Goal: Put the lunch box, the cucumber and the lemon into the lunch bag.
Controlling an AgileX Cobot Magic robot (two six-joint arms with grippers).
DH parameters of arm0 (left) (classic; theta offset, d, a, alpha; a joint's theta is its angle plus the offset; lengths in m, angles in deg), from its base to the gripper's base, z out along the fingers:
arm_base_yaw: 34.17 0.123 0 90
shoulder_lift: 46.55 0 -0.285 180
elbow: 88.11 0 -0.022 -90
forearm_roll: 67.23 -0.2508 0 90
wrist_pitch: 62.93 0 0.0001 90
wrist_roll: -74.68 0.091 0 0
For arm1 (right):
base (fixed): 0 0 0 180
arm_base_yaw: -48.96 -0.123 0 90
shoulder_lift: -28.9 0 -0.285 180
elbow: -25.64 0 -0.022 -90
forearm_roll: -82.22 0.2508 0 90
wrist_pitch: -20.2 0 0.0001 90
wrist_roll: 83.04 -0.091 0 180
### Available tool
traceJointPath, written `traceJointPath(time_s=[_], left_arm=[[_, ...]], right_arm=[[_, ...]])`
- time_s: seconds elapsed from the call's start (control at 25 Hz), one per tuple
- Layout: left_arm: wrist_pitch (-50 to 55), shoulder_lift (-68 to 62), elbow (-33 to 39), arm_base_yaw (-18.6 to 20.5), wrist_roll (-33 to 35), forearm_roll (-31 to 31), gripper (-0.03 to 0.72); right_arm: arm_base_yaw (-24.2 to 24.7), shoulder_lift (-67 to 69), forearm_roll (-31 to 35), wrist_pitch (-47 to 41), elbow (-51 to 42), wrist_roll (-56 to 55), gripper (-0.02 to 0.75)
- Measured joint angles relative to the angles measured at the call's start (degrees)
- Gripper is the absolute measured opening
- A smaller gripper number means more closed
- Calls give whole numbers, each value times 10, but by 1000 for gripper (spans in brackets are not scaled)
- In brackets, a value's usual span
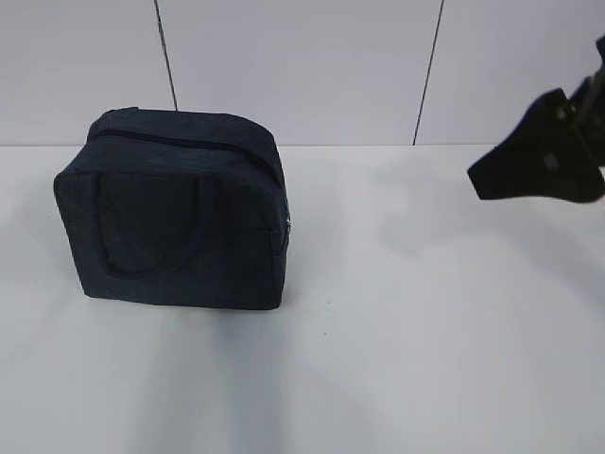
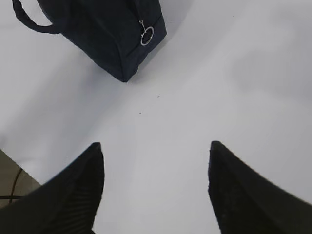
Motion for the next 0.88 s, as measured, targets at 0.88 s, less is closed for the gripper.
traceJointPath(time_s=[0.88], left_arm=[[148,324,93,0,-204,-216,494]], right_arm=[[0,-400,-96,-56,-247,-99,512]])
